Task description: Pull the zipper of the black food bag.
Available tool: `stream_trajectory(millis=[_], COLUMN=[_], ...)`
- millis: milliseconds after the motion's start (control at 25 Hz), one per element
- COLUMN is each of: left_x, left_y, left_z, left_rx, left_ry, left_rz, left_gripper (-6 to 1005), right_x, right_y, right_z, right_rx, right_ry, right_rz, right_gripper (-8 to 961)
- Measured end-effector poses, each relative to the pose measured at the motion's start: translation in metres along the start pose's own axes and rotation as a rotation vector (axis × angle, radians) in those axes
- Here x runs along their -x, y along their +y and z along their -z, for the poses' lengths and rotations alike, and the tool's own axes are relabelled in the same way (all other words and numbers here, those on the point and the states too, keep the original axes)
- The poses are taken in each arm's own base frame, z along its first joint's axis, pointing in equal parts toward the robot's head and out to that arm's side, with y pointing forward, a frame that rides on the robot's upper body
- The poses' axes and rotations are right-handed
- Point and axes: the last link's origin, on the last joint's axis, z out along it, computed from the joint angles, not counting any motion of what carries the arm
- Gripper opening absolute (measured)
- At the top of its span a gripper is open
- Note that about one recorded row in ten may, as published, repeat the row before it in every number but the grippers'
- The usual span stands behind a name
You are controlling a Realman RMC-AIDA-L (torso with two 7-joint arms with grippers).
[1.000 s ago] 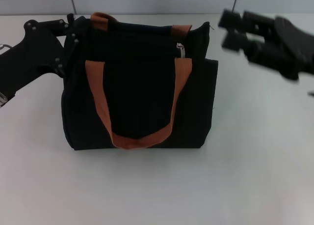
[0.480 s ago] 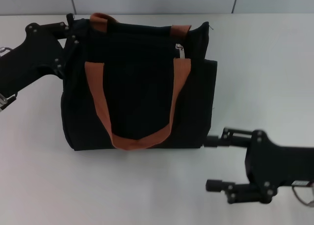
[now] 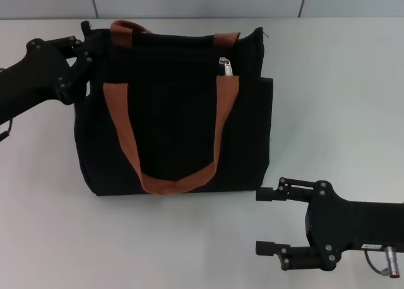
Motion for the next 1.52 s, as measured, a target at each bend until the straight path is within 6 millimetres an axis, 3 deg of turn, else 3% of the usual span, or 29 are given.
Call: stream_trajectory(millis=[160,240,360,440,520,640,760,1000,1200,1520], left_x=[-0.002,-0.008,-0.015,-0.015,-0.037,-0.041,-0.026,0.015,0.042,0.052], left_y=[-0.004,-0.010,-0.014,-0.014,-0.004,0.001,0.028,0.068,0.083,0.084], left_z=[0.007,0.022,0.033,0.033,0.061,0.066,0.055,0.042,0.047,0.049], left_rx=[0.002,0.026,0.040,0.040,0.102,0.124,0.252,0.439,0.454,0.424], left_ry=[-0.039,-0.137,-0.181,-0.181,-0.083,-0.047,-0.036,-0.139,-0.200,-0.228], left_rz=[0.024,0.059,0.076,0.076,0.069,0.054,0.009,-0.052,-0.029,-0.021], left_gripper=[81,82,292,372,452,575,700,773,834,829], right_x=[0.001,0.002,0.003,0.003,0.003,0.003,0.003,0.001,-0.003,-0.008], right_y=[-0.001,-0.002,-0.003,-0.004,-0.005,-0.007,-0.008,-0.011,-0.011,-0.008], right_z=[-0.002,-0.003,-0.005,-0.006,-0.007,-0.010,-0.011,-0.015,-0.020,-0.026], right_rx=[0.007,0.011,0.015,0.017,0.018,0.015,0.016,0.011,0.005,0.023], right_ry=[-0.001,-0.003,-0.004,-0.005,-0.004,0.003,0.004,0.013,0.021,0.042], right_rz=[0.004,0.007,0.009,0.007,0.006,0.005,0.004,-0.003,-0.009,0.002], right_gripper=[754,754,754,754,754,754,754,754,754,754])
